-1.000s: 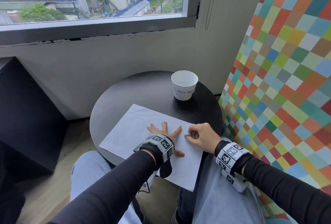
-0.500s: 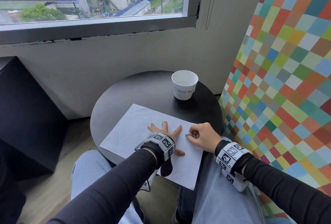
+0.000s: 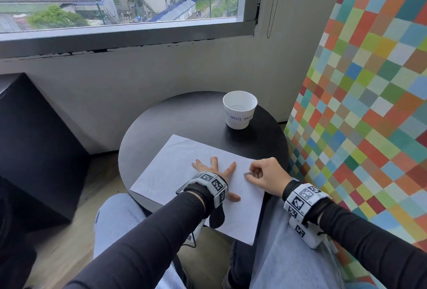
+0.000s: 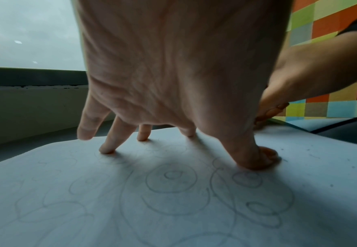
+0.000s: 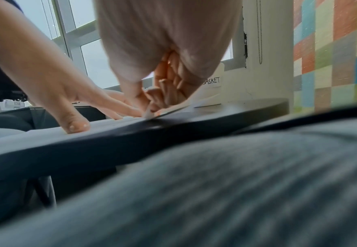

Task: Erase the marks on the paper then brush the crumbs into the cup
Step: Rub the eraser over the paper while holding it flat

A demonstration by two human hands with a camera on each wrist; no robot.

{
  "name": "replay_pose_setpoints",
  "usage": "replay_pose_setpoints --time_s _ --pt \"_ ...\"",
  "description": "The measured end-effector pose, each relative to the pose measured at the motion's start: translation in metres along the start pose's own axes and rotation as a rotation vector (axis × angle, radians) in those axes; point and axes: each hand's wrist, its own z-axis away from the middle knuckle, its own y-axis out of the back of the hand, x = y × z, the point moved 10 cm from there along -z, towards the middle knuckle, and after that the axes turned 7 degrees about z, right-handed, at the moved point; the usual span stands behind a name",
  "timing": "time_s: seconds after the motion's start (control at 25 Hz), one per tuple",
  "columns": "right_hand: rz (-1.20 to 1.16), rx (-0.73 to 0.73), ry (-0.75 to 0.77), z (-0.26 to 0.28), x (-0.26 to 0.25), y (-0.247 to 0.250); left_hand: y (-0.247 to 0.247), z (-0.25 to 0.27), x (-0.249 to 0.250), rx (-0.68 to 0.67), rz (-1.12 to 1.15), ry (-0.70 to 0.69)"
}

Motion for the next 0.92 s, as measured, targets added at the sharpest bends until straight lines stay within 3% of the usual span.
replay_pose_setpoints --time_s 0.16,0.28,0.44,0.56,0.72,0.84,0.92 --pt "0.006 -0.065 0.073 0.005 -0.011 -0.006 0.001 0.001 0.000 0.007 0.005 -0.002" --pt "-0.002 0.004 -0.012 0.002 0.001 0.003 0.001 0.001 0.000 0.001 0.011 0.004" --pt "-0.040 -0.078 0.053 0.005 -0.007 -0.006 0.001 0.001 0.000 0.001 0.007 0.002" --pt "-0.026 -0.013 -0.003 0.004 0.001 0.002 0.000 0.000 -0.001 -0.004 0.019 0.001" --pt "-0.048 -0.139 0.100 0.008 -0.017 -0.014 0.000 0.000 0.000 0.003 0.013 -0.006" --pt "-0.052 -0.043 0.024 0.004 -0.004 -0.004 -0.001 0.001 -0.002 0.003 0.018 -0.008" --pt "-0.051 -0.113 0.079 0.009 -0.015 -0.012 -0.001 0.001 -0.002 0.001 0.009 -0.004"
